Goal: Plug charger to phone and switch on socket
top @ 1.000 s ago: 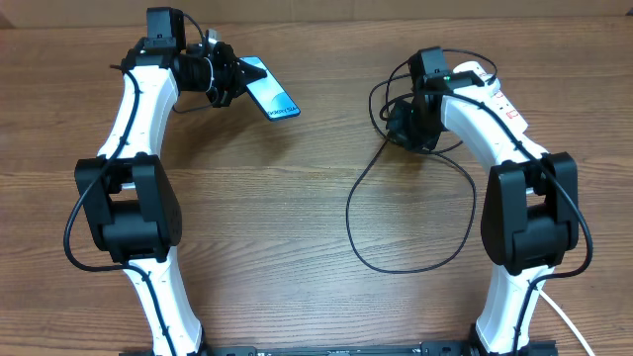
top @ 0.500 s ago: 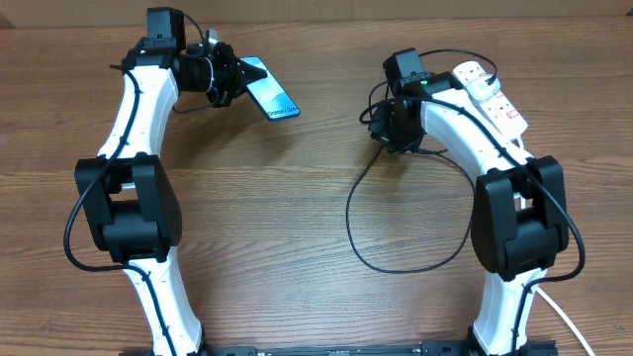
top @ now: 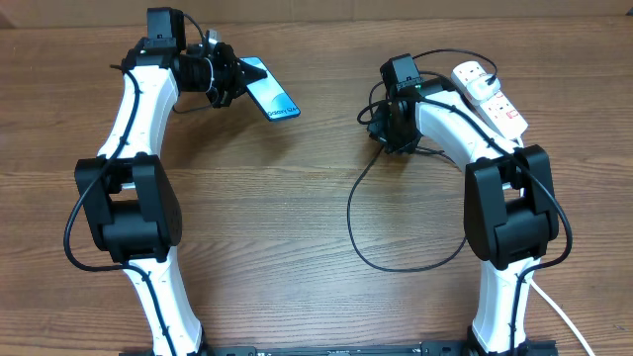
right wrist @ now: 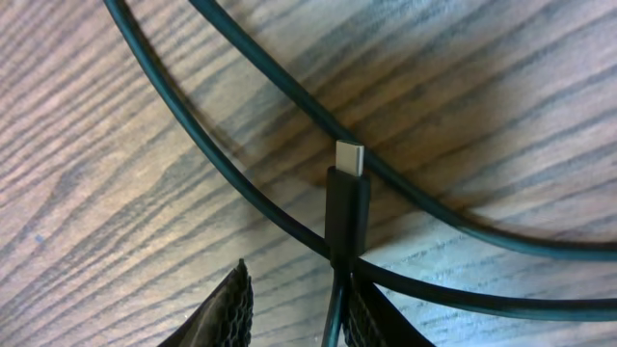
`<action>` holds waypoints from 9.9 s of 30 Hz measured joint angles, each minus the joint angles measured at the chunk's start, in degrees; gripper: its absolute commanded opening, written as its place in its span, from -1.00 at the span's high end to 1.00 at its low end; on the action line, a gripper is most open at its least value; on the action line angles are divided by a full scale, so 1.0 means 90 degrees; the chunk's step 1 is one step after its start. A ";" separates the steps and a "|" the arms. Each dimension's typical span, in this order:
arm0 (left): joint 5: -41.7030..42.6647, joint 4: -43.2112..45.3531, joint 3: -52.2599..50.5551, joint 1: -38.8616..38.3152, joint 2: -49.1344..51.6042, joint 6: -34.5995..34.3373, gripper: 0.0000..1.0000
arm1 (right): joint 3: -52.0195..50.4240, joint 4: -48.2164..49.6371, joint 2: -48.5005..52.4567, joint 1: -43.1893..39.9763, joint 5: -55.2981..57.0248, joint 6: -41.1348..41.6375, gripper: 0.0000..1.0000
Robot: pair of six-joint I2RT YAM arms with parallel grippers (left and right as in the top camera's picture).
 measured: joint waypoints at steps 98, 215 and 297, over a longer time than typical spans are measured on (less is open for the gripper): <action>0.3966 0.1297 -0.0022 0.0255 0.0000 0.1163 0.92 | -0.0236 0.0658 -0.1989 0.1081 -0.5816 -0.2378 0.93; 0.3776 0.0899 -0.0019 0.0068 0.0000 0.1268 0.92 | -0.0413 0.2297 -0.1392 0.0993 -0.6793 -0.1545 0.93; -0.1183 -0.2948 -0.0024 -0.0471 0.0979 0.5532 0.92 | -0.0355 -0.1061 -0.1999 0.0107 -0.2387 -0.2880 0.04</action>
